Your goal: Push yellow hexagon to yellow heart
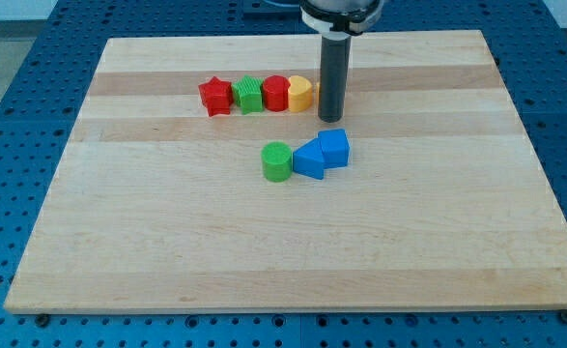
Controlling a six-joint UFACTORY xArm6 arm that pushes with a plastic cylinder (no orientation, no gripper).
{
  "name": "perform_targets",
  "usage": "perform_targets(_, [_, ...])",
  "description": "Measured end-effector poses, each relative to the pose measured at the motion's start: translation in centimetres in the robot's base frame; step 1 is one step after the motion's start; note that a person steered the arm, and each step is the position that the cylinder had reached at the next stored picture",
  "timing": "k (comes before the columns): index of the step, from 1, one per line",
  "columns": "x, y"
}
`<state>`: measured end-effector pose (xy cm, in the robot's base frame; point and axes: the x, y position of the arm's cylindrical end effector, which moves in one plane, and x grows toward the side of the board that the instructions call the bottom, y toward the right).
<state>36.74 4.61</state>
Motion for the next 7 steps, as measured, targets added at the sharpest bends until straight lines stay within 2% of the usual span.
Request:
perform_targets(3, [0.4,0.6])
perform_targets(5, [0.4,3.2])
perform_targets(7, [-0.8,3.2])
